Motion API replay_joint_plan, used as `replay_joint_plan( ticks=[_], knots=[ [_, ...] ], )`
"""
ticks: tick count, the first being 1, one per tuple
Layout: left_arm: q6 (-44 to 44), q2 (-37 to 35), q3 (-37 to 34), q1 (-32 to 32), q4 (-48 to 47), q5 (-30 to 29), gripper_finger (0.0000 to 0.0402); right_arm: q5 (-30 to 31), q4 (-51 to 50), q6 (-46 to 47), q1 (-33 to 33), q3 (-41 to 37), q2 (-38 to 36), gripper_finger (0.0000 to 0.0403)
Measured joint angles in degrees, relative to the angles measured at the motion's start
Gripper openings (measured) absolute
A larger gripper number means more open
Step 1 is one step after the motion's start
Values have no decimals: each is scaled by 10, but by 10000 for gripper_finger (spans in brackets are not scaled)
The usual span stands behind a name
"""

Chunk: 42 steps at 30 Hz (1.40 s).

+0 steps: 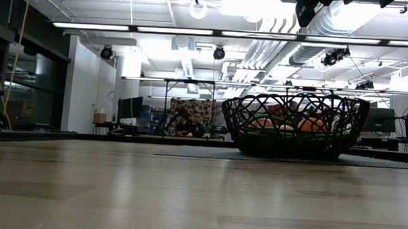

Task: Build produce basket
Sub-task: Put the banana into the wire basket

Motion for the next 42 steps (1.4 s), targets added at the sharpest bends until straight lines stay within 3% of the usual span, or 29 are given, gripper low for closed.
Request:
replay_joint_plan(
  ticks=[8, 14, 20, 24, 29, 33, 37, 42],
  knots=[
    [65, -86, 0, 10, -12, -41, 154, 0, 0, 0, 0, 0, 0, 0],
    [212, -230, 19, 59, -10, -171, 154, 0, 0, 0, 0, 0, 0, 0],
    [441, -342, 55, 145, 29, -339, 154, -2, 0, 1, 0, 0, 0, 0],
    [695, -391, 67, 237, 141, -394, 154, -32, 0, 5, 0, 0, 0, 0],
    [1007, -424, 69, 377, 358, -335, 154, -34, 0, 14, 0, 0, 0, 0],
    [1166, -428, 69, 475, 512, -243, 154, -34, 6, 21, 0, 0, 0, 0],
    [1233, -425, 64, 545, 609, -171, 154, -34, 26, 26, 0, 0, 0, 0],
    [1206, -423, -13, 570, 733, -107, 154, -33, 54, 25, 0, 0, 0, 0]
  ],
)
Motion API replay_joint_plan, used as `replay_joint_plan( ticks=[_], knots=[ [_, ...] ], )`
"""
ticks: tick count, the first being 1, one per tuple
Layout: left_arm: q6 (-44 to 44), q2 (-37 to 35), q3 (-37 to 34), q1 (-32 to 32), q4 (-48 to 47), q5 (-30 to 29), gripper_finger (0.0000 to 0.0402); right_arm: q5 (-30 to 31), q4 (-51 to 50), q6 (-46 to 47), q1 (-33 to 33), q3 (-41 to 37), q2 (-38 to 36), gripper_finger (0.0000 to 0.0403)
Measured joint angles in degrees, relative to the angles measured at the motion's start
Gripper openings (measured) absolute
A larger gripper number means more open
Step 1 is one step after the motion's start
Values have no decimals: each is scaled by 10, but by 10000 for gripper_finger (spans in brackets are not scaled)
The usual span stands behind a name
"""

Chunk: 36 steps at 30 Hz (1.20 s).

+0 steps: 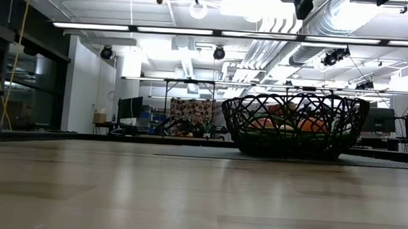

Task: Build produce basket
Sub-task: Put the banana into the wire basket

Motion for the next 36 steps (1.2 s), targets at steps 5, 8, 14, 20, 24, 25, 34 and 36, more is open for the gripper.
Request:
replay_joint_plan(
  ticks=[5, 8, 14, 20, 24, 25, 34, 36],
  knots=[
    [-54, 1, -101, -13, 137, 9, 154, 3, 10, -1, 0, 0, 0, 0],
    [-54, -1, -115, -22, 164, 10, 154, 4, 10, -1, 0, 0, 0, 0],
    [-26, 0, -115, -29, 162, 55, 154, 4, 10, -1, 0, 0, 0, 0],
    [-34, 0, -115, -29, 162, 78, 154, 4, 9, -1, 0, 0, 0, 0],
    [-34, 0, -115, -29, 161, 78, 154, 4, 9, -1, 0, 0, 0, 0],
    [-34, 0, -115, -29, 161, 78, 154, 4, 9, -1, 0, 0, 0, 0],
    [-34, 0, -115, -29, 153, 82, 154, 53, 9, 1, 0, 0, 0, 0],
    [-33, 0, -115, -29, 153, 87, 154, 53, 9, 1, 0, 0, 0, 0]
  ],
)
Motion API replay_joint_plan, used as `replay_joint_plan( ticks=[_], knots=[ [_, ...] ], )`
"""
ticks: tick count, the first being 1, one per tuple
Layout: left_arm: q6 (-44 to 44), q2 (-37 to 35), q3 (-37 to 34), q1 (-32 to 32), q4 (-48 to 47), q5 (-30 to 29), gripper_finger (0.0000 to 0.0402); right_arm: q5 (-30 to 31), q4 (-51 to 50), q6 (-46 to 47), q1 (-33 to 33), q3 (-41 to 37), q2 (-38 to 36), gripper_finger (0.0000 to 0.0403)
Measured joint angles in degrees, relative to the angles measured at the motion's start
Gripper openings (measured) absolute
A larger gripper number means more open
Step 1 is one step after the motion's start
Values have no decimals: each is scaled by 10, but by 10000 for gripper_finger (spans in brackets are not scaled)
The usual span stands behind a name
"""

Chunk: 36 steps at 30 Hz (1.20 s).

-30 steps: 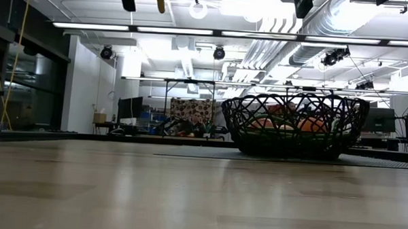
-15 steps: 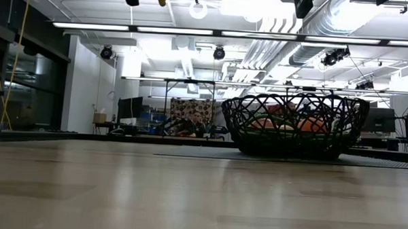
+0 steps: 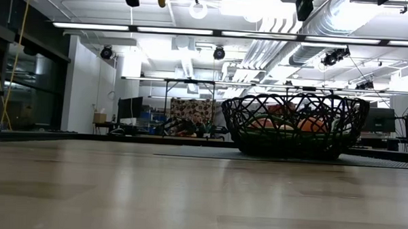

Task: Build produce basket
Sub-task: Put the banana into the wire basket

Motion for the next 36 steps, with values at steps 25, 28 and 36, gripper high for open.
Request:
replay_joint_plan(
  ticks=[25, 28, 36],
  knots=[
    [35, 113, 48, -37, 4, 11, 154, -1, 171, 238, 1, 0, 131, 241],
    [34, 121, 50, -37, 5, 15, 154, 15, 233, 272, 1, 0, 147, 304],
    [-1, 157, 50, -37, 5, 15, 154, 50, 238, 323, 0, 83, 227, 361]
  ],
)
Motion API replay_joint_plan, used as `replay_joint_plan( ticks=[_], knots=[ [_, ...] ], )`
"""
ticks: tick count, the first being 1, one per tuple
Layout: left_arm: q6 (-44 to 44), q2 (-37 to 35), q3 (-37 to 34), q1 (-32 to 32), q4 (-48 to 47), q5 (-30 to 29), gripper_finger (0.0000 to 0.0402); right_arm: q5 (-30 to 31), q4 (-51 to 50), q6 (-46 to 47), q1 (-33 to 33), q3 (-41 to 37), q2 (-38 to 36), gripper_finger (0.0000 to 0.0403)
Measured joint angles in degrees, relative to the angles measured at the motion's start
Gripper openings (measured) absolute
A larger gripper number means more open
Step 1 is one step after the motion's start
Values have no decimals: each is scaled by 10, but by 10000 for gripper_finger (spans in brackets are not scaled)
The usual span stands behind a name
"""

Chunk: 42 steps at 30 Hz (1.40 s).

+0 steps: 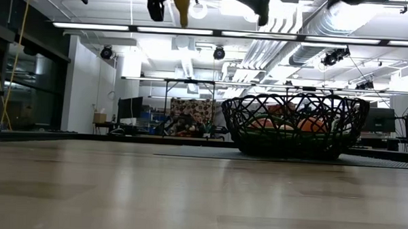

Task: Build produce basket
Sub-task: Put the banana into the wire basket

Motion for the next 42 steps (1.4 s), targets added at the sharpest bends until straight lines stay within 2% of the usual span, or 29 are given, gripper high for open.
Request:
replay_joint_plan(
  ticks=[8, 15, 20, 28, 36, 42],
  knots=[
    [-36, 23, 0, 0, 13, -3, 154, 6, -226, -23, -13, 156, 79, 362],
    [-29, 23, 0, 0, 15, -4, 154, -46, -232, -14, -9, 223, 127, 362],
    [-26, 23, 0, 1, 14, -6, 154, -80, -230, -10, -7, 232, 132, 362],
    [-25, 23, 0, 1, 13, 10, 154, -54, -221, -10, -7, 232, 132, 362],
    [-29, 26, 0, 1, -4, 21, 154, -53, -199, 11, -7, 232, 154, 362],
    [-30, 26, 0, 1, -9, 6, 154, -53, -190, 22, -7, 232, 154, 330]
  ],
)
